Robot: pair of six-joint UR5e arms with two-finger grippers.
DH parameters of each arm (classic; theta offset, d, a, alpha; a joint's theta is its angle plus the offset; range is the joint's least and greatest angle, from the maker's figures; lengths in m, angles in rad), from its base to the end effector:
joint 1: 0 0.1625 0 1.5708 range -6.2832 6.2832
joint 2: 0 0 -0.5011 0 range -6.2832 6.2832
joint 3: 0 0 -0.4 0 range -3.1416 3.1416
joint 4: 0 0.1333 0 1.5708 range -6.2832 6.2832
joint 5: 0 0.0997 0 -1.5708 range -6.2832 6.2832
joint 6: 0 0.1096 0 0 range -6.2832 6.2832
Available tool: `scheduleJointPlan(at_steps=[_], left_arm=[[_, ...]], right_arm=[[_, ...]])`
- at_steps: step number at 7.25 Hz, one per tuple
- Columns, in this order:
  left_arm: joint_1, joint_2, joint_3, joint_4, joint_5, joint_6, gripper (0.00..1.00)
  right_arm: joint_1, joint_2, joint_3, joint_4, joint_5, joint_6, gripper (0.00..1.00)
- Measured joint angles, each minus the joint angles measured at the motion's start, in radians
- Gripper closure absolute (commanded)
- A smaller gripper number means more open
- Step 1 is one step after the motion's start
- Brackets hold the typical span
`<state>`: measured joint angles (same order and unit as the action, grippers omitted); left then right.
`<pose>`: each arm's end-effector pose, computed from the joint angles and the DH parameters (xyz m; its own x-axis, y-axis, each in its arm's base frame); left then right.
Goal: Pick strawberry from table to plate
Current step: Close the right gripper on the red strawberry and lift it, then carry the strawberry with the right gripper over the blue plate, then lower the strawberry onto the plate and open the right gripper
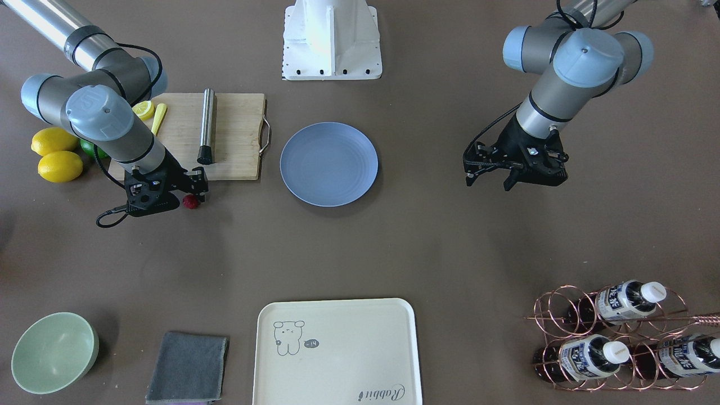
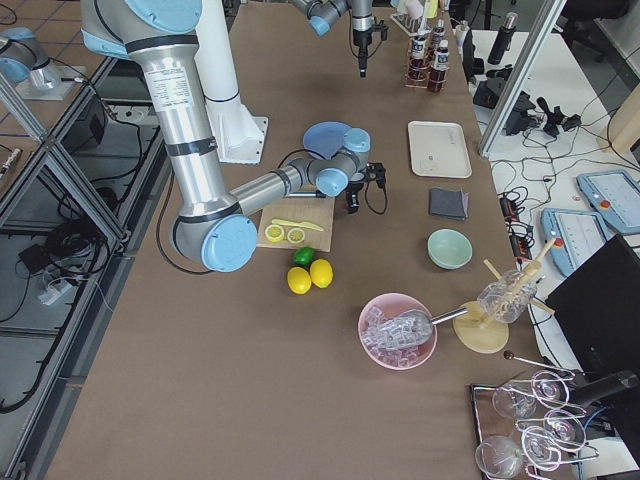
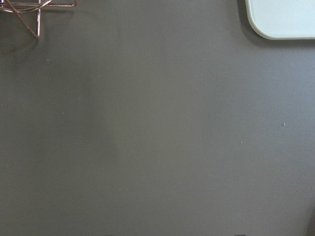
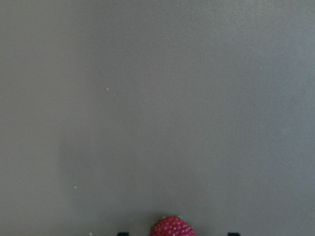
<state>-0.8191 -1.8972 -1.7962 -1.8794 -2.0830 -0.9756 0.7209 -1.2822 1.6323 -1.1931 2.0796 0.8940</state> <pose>0.3780 -0.5210 0.4142 0.5835 0.0914 -0.8069 0.0675 0.9847 0.1604 -0.4404 -0.4933 0.5108 0.6458 -0.1607 0.7464 0.0917 0.9869 0.1331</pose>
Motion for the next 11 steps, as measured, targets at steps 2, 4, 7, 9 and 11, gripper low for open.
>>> scheduleJointPlan(at_steps=[2,4,7,9,11], left_arm=[[-0.001,0.001,0.0,0.0,0.001,0.0,0.13],[-0.032,0.031,-0.004,0.002,-0.019,0.024,0.13],[-0.166,0.152,0.015,0.003,-0.066,0.3,0.13],[-0.211,0.17,0.047,0.004,-0.076,0.394,0.12],[-0.22,0.172,0.052,0.002,-0.08,0.407,0.1]], right_arm=[[-0.001,0.005,0.009,-0.002,0.006,-0.003,1.0],[-0.004,0.071,0.028,-0.012,0.014,0.063,1.0],[-0.101,0.249,0.032,-0.072,-0.03,0.287,1.0],[-0.239,0.341,0.019,-0.12,-0.153,0.399,1.0],[-0.305,0.363,-0.022,-0.123,-0.224,0.431,1.0]])
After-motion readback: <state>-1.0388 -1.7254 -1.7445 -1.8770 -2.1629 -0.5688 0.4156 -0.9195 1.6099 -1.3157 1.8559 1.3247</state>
